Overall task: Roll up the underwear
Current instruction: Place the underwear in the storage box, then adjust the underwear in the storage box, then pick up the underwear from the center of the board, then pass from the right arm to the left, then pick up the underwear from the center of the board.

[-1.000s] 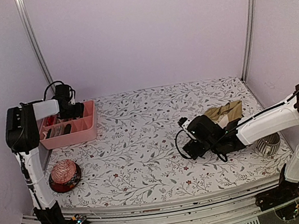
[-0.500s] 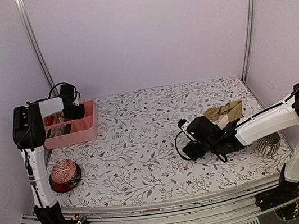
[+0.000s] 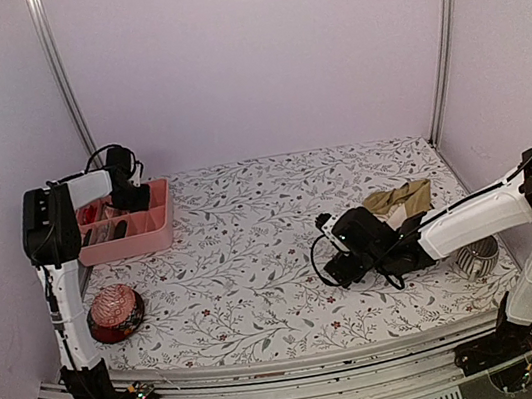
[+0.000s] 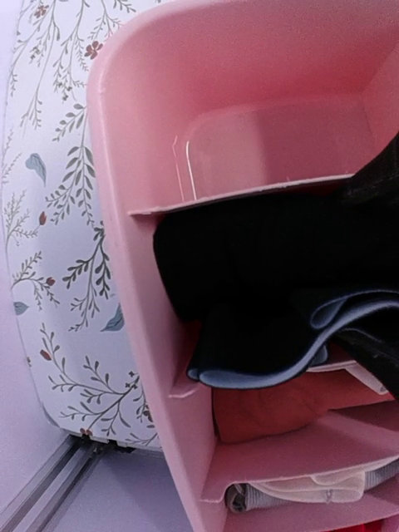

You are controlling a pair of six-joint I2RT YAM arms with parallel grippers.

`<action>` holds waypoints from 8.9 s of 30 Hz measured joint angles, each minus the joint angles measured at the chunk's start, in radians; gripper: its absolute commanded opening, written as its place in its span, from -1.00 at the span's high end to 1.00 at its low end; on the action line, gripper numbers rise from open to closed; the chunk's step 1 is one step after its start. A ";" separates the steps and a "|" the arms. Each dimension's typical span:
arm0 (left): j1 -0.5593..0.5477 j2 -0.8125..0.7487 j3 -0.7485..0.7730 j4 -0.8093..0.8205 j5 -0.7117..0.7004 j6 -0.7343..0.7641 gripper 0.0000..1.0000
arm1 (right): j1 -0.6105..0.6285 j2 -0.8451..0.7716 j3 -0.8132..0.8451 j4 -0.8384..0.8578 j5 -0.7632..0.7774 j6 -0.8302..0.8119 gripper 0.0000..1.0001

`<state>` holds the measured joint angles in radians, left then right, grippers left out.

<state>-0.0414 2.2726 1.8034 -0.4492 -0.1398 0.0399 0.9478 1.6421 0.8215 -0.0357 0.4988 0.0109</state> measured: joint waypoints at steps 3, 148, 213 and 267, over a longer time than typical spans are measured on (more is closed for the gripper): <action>0.000 0.000 0.016 -0.011 0.001 0.005 -0.10 | 0.000 0.001 0.000 0.000 -0.006 0.000 -0.98; -0.349 -0.800 -1.091 0.645 0.757 0.290 -0.97 | -0.394 0.083 0.174 -0.432 0.048 -0.027 -0.75; -0.512 -1.003 -1.208 0.664 0.872 0.414 -0.71 | 0.153 0.130 0.478 -0.109 -0.482 -0.183 0.95; -0.615 -1.003 -1.244 0.718 0.583 0.442 1.00 | 0.256 -0.033 0.153 -0.097 -0.386 0.034 -0.24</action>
<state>-0.6563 1.2701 0.5598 0.2687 0.4431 0.4816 1.2037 1.6089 0.9741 -0.1326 0.1131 0.0452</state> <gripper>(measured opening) 0.011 0.615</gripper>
